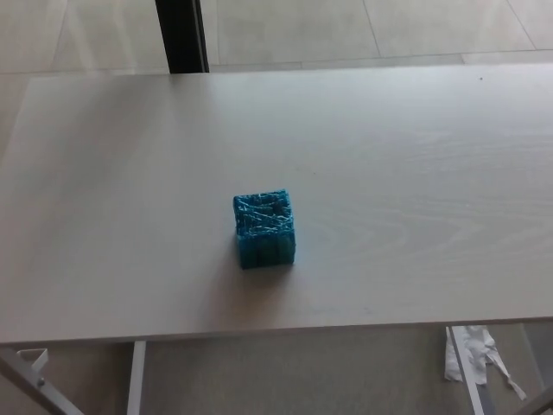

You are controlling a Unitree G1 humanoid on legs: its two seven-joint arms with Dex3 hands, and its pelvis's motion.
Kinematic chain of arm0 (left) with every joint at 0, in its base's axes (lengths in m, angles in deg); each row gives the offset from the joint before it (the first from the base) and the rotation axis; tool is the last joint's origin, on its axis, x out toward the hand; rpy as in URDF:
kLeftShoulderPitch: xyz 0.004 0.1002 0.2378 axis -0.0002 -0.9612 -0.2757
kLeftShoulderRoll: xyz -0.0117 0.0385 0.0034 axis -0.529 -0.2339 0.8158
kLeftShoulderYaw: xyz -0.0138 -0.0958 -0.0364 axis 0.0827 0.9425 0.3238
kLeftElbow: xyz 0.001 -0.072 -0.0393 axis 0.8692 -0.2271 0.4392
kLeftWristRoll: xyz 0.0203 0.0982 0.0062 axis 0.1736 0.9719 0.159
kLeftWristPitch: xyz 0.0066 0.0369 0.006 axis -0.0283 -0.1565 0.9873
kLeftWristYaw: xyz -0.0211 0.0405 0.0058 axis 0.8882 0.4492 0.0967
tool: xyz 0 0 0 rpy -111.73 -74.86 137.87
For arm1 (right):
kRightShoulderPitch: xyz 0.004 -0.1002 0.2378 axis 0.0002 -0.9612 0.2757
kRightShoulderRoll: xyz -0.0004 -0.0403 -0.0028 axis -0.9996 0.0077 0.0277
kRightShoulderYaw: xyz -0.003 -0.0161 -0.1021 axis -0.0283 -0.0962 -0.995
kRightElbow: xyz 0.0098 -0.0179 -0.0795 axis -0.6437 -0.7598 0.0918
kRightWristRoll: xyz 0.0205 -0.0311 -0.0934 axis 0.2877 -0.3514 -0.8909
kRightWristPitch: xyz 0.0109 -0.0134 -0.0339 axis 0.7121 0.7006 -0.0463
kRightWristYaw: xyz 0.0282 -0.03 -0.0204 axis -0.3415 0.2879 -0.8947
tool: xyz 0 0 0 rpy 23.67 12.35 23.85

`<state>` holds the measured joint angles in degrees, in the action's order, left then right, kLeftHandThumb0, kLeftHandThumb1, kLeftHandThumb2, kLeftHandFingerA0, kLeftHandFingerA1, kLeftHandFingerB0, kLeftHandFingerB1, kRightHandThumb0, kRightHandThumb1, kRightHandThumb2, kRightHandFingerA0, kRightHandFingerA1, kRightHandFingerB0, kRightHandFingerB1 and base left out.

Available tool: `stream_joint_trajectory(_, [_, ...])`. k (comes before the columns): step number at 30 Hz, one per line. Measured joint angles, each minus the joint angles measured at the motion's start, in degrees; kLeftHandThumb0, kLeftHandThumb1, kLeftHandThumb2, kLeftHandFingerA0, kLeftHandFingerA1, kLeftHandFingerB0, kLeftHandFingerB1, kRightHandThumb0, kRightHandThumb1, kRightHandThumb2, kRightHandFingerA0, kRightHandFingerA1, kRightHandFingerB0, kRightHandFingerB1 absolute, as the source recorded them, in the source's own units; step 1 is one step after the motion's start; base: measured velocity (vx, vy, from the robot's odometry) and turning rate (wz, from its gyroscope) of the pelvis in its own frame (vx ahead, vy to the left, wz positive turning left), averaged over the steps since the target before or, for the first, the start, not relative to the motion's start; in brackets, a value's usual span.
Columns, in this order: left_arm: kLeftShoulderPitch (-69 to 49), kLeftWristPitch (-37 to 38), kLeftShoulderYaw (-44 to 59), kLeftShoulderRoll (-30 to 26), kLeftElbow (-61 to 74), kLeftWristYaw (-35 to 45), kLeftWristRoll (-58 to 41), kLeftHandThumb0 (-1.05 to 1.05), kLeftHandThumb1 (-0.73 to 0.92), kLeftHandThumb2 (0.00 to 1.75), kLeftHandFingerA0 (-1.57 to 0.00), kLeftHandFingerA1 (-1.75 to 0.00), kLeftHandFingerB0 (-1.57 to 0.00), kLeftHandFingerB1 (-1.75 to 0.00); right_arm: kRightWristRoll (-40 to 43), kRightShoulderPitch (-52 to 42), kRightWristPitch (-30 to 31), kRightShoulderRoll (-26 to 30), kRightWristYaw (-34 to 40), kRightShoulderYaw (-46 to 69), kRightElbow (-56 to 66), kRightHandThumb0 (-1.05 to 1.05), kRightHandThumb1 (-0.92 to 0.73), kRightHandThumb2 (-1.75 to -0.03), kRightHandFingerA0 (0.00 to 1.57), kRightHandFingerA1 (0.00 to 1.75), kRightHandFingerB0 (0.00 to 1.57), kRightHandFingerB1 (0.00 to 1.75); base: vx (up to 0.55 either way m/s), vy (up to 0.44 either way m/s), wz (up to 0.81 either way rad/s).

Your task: The robot uses its right hand to pick up a cube kept in the middle of the desk infront of it and hands it to a person

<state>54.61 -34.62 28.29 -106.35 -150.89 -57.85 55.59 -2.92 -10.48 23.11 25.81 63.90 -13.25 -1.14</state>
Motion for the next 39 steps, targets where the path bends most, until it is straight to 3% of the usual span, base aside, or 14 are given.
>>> stream_joint_trajectory(4, [0.5,0.0,0.5,-0.2,-0.7,0.9,-0.7,-0.64,0.52,0.57,-0.69,-0.49,-0.62,-0.41,1.2,0.8,-2.5,0.2,0.3,1.6,-1.1,-0.67,-0.63,-0.6,0.88,1.37,0.28,0.32,0.0,0.0,0.0])
stream_joint_trajectory(5, [0.7,0.0,0.6,-0.2,-0.9,0.9,-0.9,-0.64,0.51,0.57,-0.7,-0.52,-0.61,-0.42,1.3,0.8,-3.0,0.2,0.6,1.7,-1.1,-0.68,-0.64,-0.59,0.77,0.91,0.27,0.31,0.0,0.0,0.0])
stream_joint_trajectory(7, [1.1,0.0,0.8,-0.2,-1.1,1.0,-1.3,-0.64,0.52,0.56,-0.73,-0.55,-0.62,-0.42,2.2,1.0,-3.7,0.2,0.8,3.2,-0.1,-0.69,-0.62,-0.59,0.7,0.73,0.26,0.3,0.0,0.0,0.0])
stream_joint_trajectory(8, [1.2,0.0,0.8,-0.2,-1.2,1.0,-1.4,-0.64,0.39,0.81,-0.66,-0.64,-0.57,-0.55,2.8,1.2,-3.9,0.2,0.8,4.3,0.3,-0.69,-0.62,-0.59,0.8,0.93,0.26,0.29,0.0,0.0,0.0])
stream_joint_trajectory(11, [1.3,0.0,1.1,-0.2,-1.2,1.0,-1.8,-0.62,0.5,0.56,-0.71,-0.54,-0.62,-0.43,4.5,1.9,-4.5,0.2,0.9,7.2,1.8,-0.7,-0.61,-0.59,0.87,1.15,0.24,0.29,0.0,0.0,0.0])
stream_joint_trajectory(13, [1.4,0.0,1.2,-0.2,-1.2,1.0,-2.0,-0.63,0.5,0.56,-0.7,-0.52,-0.63,-0.43,6.1,2.6,-5.0,0.3,0.7,9.9,3.4,-0.68,-0.49,-0.82,0.73,0.77,0.13,0.4,0.0,0.0,0.0])
stream_joint_trajectory(14, [1.4,0.0,1.2,-0.2,-1.2,1.0,-2.1,-0.67,0.38,0.81,-0.67,-0.62,-0.59,-0.55,6.9,3.0,-5.0,0.3,0.6,11.1,4.4,-0.64,-0.61,-0.59,0.71,0.52,0.23,0.29,0.0,0.0,0.0])
stream_joint_trajectory(19, [1.6,0.0,1.2,-0.1,-1.2,1.0,-2.2,-0.63,0.51,0.57,-0.71,-0.52,-0.63,-0.42,9.8,4.8,-5.6,0.2,0.0,15.0,13.7,-0.75,-0.51,-0.83,0.53,0.55,0.21,0.41,0.0,0.0,0.0])
stream_joint_trajectory(21, [1.6,0.0,1.2,-0.1,-1.2,1.0,-2.2,-0.64,0.5,0.56,-0.76,-0.54,-0.63,-0.42,10.2,5.0,-5.6,-0.1,0.0,15.2,17.3,-0.7,-0.55,-0.57,0.6,0.47,0.35,0.33,0.0,0.0,0.0])
stream_joint_trajectory(22, [1.6,0.0,1.2,-0.1,-1.2,1.0,-2.2,-0.65,0.5,0.55,-0.75,-0.54,-0.64,-0.42,10.4,5.0,-5.6,-0.4,0.0,15.2,19.8,-0.68,-0.43,-0.82,0.56,0.57,0.35,0.48,0.0,0.0,0.0])
stream_joint_trajectory(25, [1.6,0.0,1.2,0.0,-1.2,1.0,-2.2,-0.66,0.38,0.81,-0.67,-0.62,-0.58,-0.55,10.8,5.1,-5.6,-1.6,0.0,14.8,25.7,-0.69,-0.44,-0.82,0.57,0.57,0.37,0.49,0.0,0.0,0.0])
stream_joint_trajectory(26, [1.6,0.0,1.2,0.0,-1.2,1.0,-2.2,-0.63,0.39,0.81,-0.69,-0.63,-0.6,-0.56,10.9,5.1,-5.5,-2.2,-0.1,14.6,28.0,-0.67,-0.55,-0.58,0.57,0.42,0.42,0.37,0.0,0.0,0.0])
stream_joint_trajectory(35, [1.6,0.0,1.2,0.1,-1.2,1.0,-2.2,-0.65,0.49,0.56,-0.72,-0.54,-0.62,-0.43,11.0,6.0,-4.6,-6.2,-0.1,9.2,45.6,-0.57,-0.56,-0.56,0.42,0.44,0.34,0.31,0.0,0.0,0.0])
stream_joint_trajectory(39, [1.7,0.0,1.2,0.2,-1.2,1.0,-2.2,-0.66,0.39,0.82,-0.71,-0.63,-0.59,-0.55,10.7,8.0,-3.4,-8.7,-0.1,4.2,53.2,-0.67,-0.58,-0.56,0.41,0.43,0.34,0.3,0.0,0.0,0.0])
